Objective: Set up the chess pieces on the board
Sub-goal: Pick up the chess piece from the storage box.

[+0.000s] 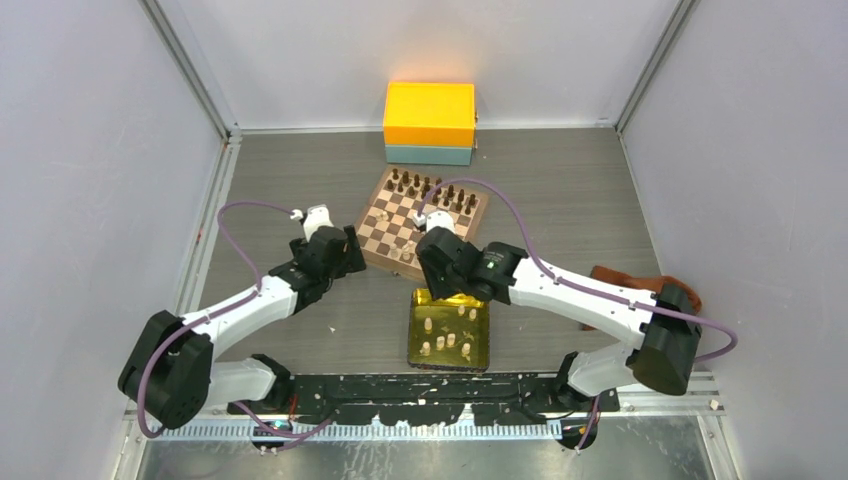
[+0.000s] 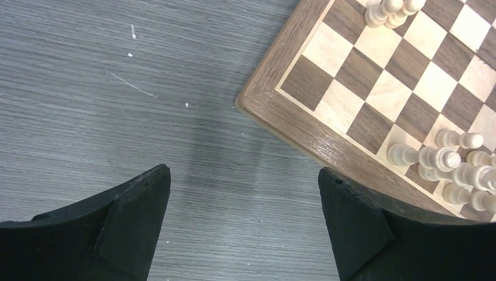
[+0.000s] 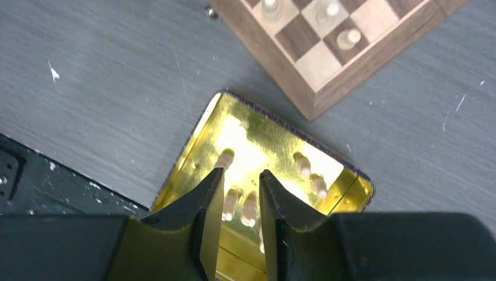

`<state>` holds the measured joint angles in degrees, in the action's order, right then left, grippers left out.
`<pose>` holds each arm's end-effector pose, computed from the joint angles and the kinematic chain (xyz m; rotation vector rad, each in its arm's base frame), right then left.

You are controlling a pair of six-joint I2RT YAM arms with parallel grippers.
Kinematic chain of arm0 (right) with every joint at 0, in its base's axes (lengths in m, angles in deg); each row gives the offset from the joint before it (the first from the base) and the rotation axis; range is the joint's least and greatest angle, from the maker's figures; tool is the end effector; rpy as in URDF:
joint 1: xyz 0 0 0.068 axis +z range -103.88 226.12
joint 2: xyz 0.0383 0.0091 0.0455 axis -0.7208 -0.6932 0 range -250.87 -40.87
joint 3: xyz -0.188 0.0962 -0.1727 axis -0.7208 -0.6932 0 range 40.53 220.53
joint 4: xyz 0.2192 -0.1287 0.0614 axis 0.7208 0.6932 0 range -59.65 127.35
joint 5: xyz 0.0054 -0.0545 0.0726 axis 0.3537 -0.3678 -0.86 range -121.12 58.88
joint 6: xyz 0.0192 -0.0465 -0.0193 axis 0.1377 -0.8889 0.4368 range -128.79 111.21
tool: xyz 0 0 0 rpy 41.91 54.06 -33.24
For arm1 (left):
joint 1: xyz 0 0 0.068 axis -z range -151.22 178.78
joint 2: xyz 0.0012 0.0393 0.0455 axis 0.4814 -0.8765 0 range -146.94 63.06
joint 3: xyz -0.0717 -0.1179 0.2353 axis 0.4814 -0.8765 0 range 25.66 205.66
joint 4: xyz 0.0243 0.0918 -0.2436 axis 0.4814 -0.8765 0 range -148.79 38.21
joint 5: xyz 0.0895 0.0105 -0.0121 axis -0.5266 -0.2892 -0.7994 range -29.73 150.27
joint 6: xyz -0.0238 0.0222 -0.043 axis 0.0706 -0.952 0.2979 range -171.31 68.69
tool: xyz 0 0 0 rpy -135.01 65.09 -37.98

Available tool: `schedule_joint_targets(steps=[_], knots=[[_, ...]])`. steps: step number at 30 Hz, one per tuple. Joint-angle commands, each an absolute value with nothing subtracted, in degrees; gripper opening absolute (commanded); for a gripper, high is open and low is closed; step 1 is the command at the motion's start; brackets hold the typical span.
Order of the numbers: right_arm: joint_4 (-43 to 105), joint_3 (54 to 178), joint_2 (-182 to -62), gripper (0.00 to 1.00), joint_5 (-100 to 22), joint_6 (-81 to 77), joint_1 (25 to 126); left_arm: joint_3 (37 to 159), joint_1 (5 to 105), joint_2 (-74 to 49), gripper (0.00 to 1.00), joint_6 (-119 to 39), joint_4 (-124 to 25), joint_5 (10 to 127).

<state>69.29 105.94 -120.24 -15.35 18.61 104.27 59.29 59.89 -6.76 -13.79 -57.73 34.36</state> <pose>0.1607 0.2403 0.2857 -0.5440 2.4108 0.3115 0.2141 -0.1112 0.1939 -0.3487 2.1942 -0.1332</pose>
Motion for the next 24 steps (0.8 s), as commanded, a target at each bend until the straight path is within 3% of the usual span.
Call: schedule_joint_targets(steps=[1,8,24], knots=[[69.0,102.8,-115.8,0.35,-15.2,20.9,106.8,61.6,60.2,-7.9,0.97,-13.1,-56.7,33.0],[67.2,98.8,-115.3,0.4,-17.1,22.5,108.8,61.7,60.2,-8.9,0.97,-12.1,-56.4,33.4],[61.8,98.7,-124.2,0.4,-20.6,22.1,109.4,60.9,60.2,-6.9,0.97,-12.3,-56.2,31.8]])
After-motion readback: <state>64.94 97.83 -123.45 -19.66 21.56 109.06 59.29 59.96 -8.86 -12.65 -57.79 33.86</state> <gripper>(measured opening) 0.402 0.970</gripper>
